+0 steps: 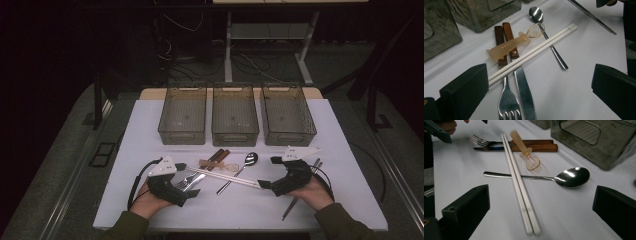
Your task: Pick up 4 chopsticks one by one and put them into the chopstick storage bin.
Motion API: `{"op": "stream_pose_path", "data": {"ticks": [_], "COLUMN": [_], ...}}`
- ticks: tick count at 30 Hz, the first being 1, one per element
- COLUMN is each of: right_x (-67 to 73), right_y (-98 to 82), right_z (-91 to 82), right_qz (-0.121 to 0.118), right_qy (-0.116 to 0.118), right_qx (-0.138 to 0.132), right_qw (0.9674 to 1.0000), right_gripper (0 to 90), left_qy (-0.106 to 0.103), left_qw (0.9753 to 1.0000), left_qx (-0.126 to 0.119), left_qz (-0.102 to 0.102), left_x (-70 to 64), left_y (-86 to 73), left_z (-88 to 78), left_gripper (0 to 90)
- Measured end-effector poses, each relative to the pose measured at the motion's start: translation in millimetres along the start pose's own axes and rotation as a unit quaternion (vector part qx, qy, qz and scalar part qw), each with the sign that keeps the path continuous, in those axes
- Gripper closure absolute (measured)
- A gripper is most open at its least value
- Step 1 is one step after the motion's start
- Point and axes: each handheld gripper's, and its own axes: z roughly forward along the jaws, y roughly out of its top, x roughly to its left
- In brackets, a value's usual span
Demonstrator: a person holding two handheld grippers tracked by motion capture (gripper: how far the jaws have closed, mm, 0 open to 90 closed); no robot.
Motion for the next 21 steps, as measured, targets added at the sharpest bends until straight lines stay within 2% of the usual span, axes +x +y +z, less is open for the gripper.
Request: {"op": "stream_pose_path", "data": {"ticks": [6, 8, 21], "right_x": [-0.1, 0.0, 2.2], "right_y": [2.8, 3.5, 10.6], "right_z": [3.7, 3.8, 13.4], "right_qz": [-0.002, -0.004, -0.008], "right_qy": [0.003, 0.008, 0.018], "right_qx": [0.002, 0.003, 0.009], "right_qw": [1.0000, 1.0000, 0.9998], "right_gripper": [1.3, 6.5, 6.6], "left_qy": [-0.001, -0.001, -0.001], "left_qw": [1.0000, 1.0000, 1.0000], "left_qx": [-0.001, -0.001, -0.002], "left_qz": [0.000, -0.001, -0.001], "left_x": [-0.6, -0.6, -1.0], "left_y": [0.2, 0.2, 0.5], "left_z": [-0.2, -0.1, -0.2], "left_gripper": [0.0, 0.0, 0.0]}}
